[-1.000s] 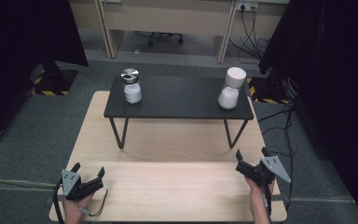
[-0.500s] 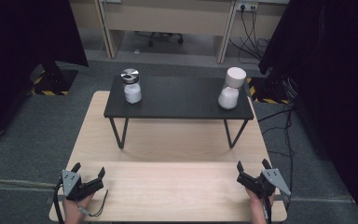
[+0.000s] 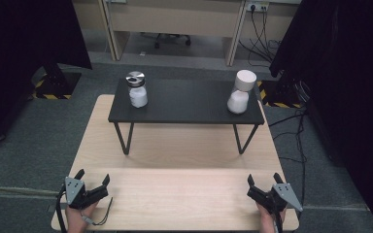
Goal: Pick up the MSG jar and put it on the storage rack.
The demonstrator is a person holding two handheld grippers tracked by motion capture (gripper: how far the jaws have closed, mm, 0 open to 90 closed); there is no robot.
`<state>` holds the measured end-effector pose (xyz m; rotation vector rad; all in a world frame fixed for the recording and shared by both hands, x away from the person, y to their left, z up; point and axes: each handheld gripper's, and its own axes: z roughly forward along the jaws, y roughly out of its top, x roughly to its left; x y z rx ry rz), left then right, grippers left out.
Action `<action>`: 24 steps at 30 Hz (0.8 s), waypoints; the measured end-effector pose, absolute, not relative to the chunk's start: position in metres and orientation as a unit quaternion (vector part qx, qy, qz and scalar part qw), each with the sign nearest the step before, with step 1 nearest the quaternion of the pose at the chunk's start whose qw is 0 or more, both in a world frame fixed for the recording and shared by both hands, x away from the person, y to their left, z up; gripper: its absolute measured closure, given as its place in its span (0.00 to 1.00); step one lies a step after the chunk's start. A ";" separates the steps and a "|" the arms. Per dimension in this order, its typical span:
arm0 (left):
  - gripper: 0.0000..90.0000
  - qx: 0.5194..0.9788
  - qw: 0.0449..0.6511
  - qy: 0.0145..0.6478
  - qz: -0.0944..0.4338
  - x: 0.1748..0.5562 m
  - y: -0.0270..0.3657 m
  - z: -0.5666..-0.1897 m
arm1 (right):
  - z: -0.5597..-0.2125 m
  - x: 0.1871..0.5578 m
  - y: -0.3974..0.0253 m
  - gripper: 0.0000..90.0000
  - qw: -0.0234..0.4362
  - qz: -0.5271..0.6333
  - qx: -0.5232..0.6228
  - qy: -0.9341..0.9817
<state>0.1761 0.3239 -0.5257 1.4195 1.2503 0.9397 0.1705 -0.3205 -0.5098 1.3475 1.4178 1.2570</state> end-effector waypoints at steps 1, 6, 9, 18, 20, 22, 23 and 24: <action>0.02 0.585 0.492 0.516 0.388 0.176 0.324 -0.526 | -0.511 0.170 -0.321 0.00 0.397 0.497 0.533 0.559; 0.02 0.580 0.494 0.518 0.389 0.175 0.324 -0.526 | -0.516 0.167 -0.323 0.00 0.390 0.499 0.536 0.558; 0.02 0.579 0.494 0.520 0.387 0.176 0.324 -0.526 | -0.520 0.167 -0.324 0.00 0.386 0.495 0.540 0.560; 0.02 0.584 0.489 0.517 0.390 0.176 0.323 -0.525 | -0.529 0.163 -0.326 0.00 0.389 0.509 0.538 0.548; 0.02 0.585 0.489 0.516 0.390 0.176 0.323 -0.525 | -0.531 0.162 -0.327 0.00 0.389 0.514 0.533 0.548; 0.02 0.586 0.489 0.516 0.389 0.177 0.323 -0.525 | -0.534 0.160 -0.329 0.00 0.385 0.524 0.534 0.540; 0.02 0.586 0.488 0.516 0.389 0.177 0.323 -0.525 | -0.535 0.159 -0.329 0.00 0.385 0.528 0.537 0.534; 0.02 0.586 0.489 0.516 0.390 0.176 0.322 -0.525 | -0.536 0.159 -0.329 0.00 0.386 0.532 0.538 0.528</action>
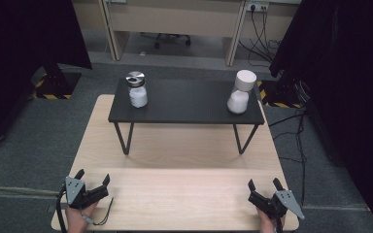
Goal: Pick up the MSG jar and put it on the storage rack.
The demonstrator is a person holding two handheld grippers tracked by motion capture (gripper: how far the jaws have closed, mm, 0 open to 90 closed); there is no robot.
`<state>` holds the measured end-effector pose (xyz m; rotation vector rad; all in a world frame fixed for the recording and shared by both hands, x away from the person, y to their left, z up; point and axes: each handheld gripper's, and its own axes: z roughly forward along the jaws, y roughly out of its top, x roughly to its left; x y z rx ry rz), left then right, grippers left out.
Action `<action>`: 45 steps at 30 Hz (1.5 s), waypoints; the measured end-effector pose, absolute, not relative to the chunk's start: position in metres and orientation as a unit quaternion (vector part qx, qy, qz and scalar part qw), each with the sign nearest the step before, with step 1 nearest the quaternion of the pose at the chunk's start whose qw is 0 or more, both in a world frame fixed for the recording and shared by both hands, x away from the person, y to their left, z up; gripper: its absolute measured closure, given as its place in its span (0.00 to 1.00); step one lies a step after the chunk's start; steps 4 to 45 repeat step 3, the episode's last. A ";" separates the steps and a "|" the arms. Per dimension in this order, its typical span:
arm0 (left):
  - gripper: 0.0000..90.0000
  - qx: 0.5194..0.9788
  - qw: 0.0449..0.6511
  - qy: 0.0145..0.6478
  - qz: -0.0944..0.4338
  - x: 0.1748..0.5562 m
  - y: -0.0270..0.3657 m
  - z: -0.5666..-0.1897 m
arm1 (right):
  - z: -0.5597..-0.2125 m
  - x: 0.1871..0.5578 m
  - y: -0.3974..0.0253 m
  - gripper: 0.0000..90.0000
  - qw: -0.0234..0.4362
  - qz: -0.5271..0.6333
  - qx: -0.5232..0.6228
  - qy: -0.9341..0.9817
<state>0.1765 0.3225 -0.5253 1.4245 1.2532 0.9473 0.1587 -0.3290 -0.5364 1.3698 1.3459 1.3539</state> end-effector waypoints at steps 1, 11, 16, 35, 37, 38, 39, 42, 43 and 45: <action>0.02 0.586 0.489 0.515 0.390 0.176 0.322 -0.526 | -0.537 0.158 -0.329 0.00 0.387 0.533 0.539 0.525; 0.02 0.585 0.489 0.515 0.391 0.176 0.322 -0.526 | -0.538 0.157 -0.328 0.00 0.388 0.532 0.537 0.527; 0.02 0.585 0.489 0.515 0.391 0.176 0.322 -0.526 | -0.538 0.157 -0.328 0.00 0.388 0.532 0.537 0.527; 0.02 0.585 0.489 0.515 0.391 0.176 0.322 -0.526 | -0.538 0.157 -0.328 0.00 0.388 0.532 0.537 0.527; 0.02 0.585 0.489 0.515 0.391 0.176 0.322 -0.526 | -0.538 0.157 -0.328 0.00 0.388 0.532 0.537 0.527; 0.02 0.585 0.489 0.515 0.391 0.176 0.322 -0.526 | -0.538 0.157 -0.328 0.00 0.388 0.532 0.537 0.527; 0.02 0.585 0.489 0.515 0.391 0.176 0.322 -0.526 | -0.538 0.157 -0.328 0.00 0.388 0.532 0.537 0.527; 0.02 0.585 0.489 0.515 0.391 0.176 0.322 -0.526 | -0.538 0.157 -0.328 0.00 0.388 0.532 0.537 0.527; 0.02 0.585 0.489 0.515 0.391 0.176 0.322 -0.526 | -0.538 0.157 -0.328 0.00 0.388 0.532 0.537 0.527; 0.02 0.585 0.489 0.515 0.391 0.176 0.322 -0.526 | -0.538 0.157 -0.328 0.00 0.388 0.532 0.537 0.527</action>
